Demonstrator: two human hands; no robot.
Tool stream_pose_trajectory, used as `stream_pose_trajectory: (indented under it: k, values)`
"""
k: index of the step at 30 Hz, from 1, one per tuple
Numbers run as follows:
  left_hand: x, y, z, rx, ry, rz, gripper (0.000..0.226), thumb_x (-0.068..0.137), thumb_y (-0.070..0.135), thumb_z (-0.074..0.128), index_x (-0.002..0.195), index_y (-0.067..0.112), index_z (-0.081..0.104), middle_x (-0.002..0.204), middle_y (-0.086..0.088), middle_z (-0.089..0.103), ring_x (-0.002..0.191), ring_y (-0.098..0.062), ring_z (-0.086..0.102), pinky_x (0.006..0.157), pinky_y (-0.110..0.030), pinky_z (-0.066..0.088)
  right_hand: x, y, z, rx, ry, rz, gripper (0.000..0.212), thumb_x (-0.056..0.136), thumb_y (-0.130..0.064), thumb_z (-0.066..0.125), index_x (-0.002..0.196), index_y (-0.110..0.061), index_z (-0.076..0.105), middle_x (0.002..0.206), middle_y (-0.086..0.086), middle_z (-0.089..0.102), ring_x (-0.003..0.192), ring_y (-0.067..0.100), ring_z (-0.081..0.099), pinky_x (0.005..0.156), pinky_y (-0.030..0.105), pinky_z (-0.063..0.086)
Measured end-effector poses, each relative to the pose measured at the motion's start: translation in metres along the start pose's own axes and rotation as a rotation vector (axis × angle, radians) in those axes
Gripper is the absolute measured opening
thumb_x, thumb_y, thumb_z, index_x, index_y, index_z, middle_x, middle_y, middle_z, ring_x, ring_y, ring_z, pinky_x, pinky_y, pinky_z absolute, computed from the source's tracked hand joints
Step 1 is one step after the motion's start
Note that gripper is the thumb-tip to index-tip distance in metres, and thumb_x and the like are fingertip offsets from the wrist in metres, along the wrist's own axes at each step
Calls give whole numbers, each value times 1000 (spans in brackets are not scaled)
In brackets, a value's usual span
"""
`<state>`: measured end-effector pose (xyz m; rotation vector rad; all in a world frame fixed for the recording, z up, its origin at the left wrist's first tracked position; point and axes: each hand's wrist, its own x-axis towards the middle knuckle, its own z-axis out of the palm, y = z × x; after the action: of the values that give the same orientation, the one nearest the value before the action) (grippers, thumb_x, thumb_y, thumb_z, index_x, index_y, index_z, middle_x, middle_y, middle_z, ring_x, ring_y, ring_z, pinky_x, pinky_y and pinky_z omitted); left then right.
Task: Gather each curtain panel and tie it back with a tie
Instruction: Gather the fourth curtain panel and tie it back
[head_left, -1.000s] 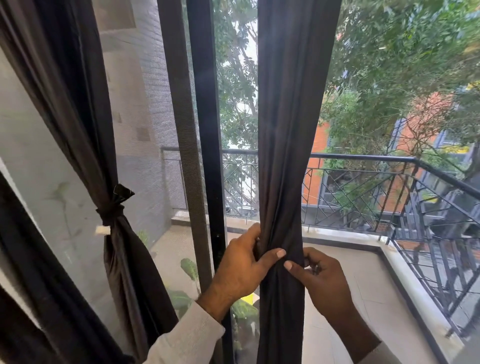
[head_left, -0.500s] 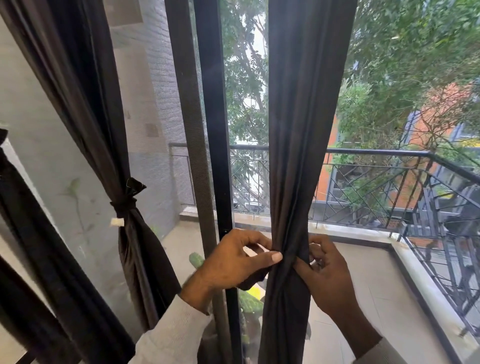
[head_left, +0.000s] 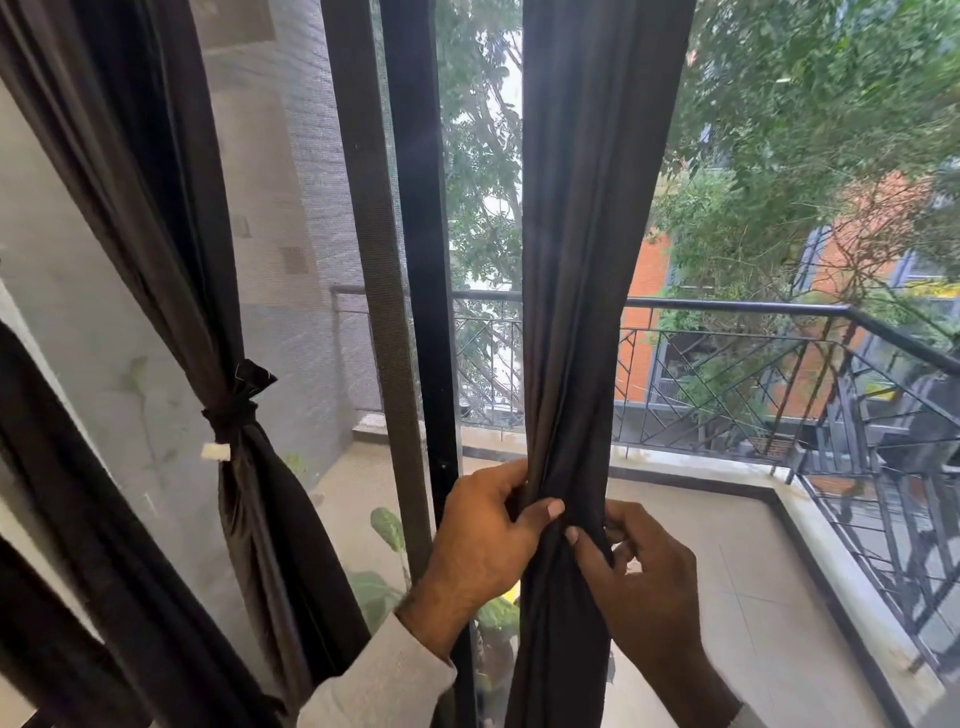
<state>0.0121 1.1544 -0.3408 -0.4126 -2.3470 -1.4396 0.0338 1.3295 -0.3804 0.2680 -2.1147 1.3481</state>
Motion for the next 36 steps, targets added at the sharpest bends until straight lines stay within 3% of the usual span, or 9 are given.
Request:
stream_pose_trajectory:
  k: [5,10,13,15,17,21,25,29,36]
  values:
    - [12,-10,-4,-88,-70,-52,25,101,8,72,122,19,80,106,19,82,95,-2,76,88,-23,59,1,11,-11,271,-66,64,20,107,-13,57,111,-24,73,83,-4,77,67,22,74,52,36,60]
    - [19,-8,-8,-114,-372,-71,30,108,21,61,135,16,72,126,8,79,120,-14,74,109,-44,58,20,3,-17,228,-244,162,77,92,1,74,150,-39,44,84,-2,75,60,30,71,46,30,56]
    - [26,-3,-18,-73,-492,-23,31,108,21,59,135,14,73,128,8,78,124,-14,72,112,-44,56,33,-4,-26,131,-403,42,45,96,-16,73,132,-41,62,86,-6,79,64,26,71,57,36,62]
    - [29,1,-23,-29,-460,-7,26,107,12,62,129,13,76,122,11,80,119,-9,74,108,-38,58,36,-5,-27,-100,-360,-69,7,95,-33,70,90,-39,70,73,-10,71,63,19,65,55,39,56]
    - [29,2,-23,68,-358,21,19,104,14,67,117,20,80,108,17,80,107,-4,76,98,-39,62,34,-1,-24,-333,-211,-136,23,87,-36,74,69,-37,60,68,-13,57,62,12,55,51,32,45]
    - [21,4,-15,273,-43,1,23,91,43,73,110,31,70,90,15,78,86,-8,74,82,-38,63,20,-9,-19,-377,-67,-164,11,86,-25,81,89,-33,74,106,-17,58,94,6,56,77,26,50]
    - [13,7,-8,251,181,5,41,83,36,90,89,27,50,63,6,63,60,-11,63,61,-38,56,9,-12,-12,-306,-150,-298,17,92,-16,78,107,-21,77,103,-14,66,87,2,60,84,5,45]
    - [8,0,-9,136,174,-2,40,81,24,91,76,19,51,62,2,60,58,-15,60,60,-41,56,3,-26,-17,-113,-209,-344,38,106,-48,51,111,-20,77,108,-19,71,97,-3,67,83,12,53]
    - [-4,-9,-20,-176,-83,-5,14,91,12,86,84,20,77,74,4,74,67,-20,68,69,-37,62,13,-15,-37,118,-273,-220,12,103,-14,61,100,-22,69,76,-6,72,64,16,69,58,33,55]
